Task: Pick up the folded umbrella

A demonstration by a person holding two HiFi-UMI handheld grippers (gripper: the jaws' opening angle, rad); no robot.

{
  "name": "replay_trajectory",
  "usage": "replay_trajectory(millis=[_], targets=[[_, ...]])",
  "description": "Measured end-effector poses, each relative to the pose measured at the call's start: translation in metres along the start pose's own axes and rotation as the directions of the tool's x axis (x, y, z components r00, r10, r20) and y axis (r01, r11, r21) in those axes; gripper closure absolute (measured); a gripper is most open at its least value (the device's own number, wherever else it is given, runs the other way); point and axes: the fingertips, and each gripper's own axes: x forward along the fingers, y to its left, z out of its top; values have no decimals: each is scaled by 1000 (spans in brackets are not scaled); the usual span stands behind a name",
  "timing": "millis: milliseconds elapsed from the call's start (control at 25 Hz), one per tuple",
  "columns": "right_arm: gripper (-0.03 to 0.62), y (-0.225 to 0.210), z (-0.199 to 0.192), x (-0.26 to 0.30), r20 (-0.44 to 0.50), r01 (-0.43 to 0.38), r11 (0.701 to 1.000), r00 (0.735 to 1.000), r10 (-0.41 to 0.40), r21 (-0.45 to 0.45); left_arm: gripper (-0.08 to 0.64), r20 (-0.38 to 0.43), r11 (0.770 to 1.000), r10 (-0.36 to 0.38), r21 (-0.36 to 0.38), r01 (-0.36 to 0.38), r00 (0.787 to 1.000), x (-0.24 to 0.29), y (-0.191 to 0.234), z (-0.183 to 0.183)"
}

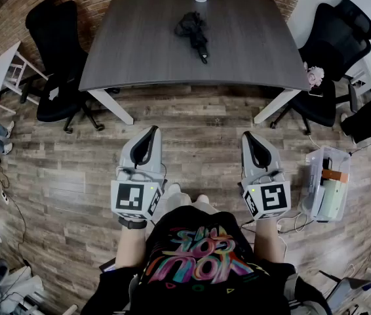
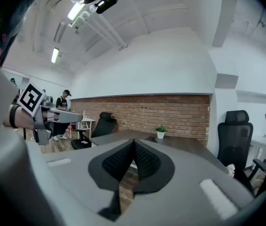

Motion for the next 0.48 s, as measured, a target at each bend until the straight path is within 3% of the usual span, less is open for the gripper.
replay_trajectory(millis=[480], targets=[[592,-10,-7,-21,9,-27,999,1000,27,18,560,3,999,40,7,-40,999,-11,-24,3]])
